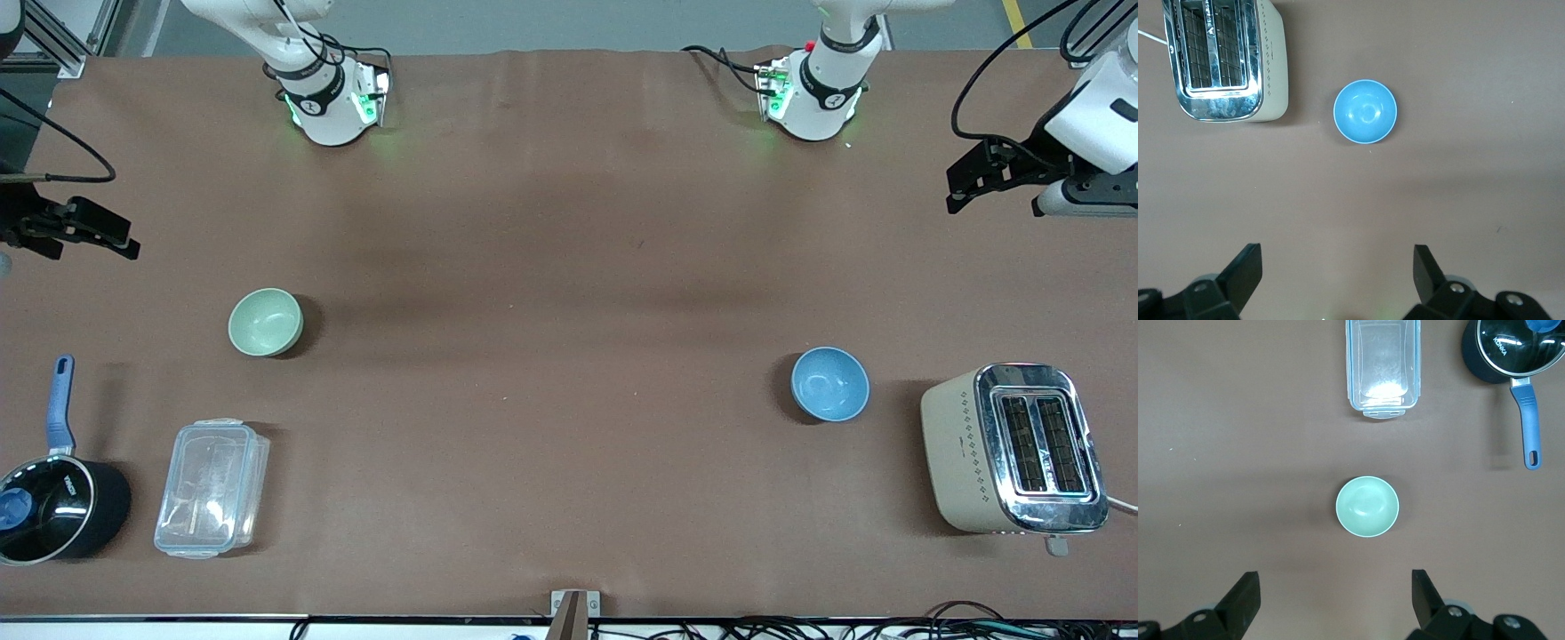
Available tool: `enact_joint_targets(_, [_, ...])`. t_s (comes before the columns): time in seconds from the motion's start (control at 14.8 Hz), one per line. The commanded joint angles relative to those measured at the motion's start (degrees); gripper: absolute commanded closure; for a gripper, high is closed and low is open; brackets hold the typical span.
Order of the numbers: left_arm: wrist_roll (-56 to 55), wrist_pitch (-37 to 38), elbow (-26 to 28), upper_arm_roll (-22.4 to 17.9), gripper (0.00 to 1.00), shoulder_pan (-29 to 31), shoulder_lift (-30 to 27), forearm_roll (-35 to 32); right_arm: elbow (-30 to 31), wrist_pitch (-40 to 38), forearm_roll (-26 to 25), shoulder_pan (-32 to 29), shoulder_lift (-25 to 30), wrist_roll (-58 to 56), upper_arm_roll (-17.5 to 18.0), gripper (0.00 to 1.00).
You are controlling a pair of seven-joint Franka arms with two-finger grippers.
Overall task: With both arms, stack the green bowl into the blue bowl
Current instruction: 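Reach the left gripper to the blue bowl while the right gripper reaches the green bowl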
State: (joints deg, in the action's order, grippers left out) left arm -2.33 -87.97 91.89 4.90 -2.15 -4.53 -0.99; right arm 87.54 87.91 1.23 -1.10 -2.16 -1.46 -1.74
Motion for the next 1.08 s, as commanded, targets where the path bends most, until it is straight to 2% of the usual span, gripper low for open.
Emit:
enact_joint_targets(0.0, [1.10,-0.01,-0.40,-0.15,0.00,0.13,-0.39,0.63,1.32,0.16,-0.43,-0.48,1.28,-0.39,0.43,0.00])
enact_joint_targets(0.2, [0.83,0.60,-1.36,-0.07,0.00,-0.31,1.28,-0.24,1.41,0.07,-0.43,-0.48,1.28,-0.47,0.43,0.00])
enact_joint_targets(0.47, [1.27,-0.62,-0.84,-0.07,0.00,0.22,6.80,-0.07,2.02,0.25,-0.43,-0.65,1.36,-0.47,0.34,0.00])
enact_joint_targets(0.61, [1.19,-8.76,3.27,-0.15,0.00,0.13,8.49,-0.33,2.63,0.42,-0.43,-0.92,1.36,-0.47,0.25,0.00])
enact_joint_targets(0.74, [1.27,-19.03,10.38,-0.24,0.00,0.22,8.93,-0.33,5.69,1.03,0.26,-3.28,1.71,-0.65,0.34,0.00])
enact_joint_targets(0.88, [1.27,-29.93,16.72,-0.15,0.00,0.83,11.11,-3.30,7.99,2.44,1.49,-5.74,2.07,-3.97,0.25,0.01])
enact_joint_targets(1.01, [1.36,-37.51,18.76,-0.07,0.00,1.36,15.93,-7.43,12.37,5.94,3.77,-10.04,2.07,-9.06,0.25,0.01])
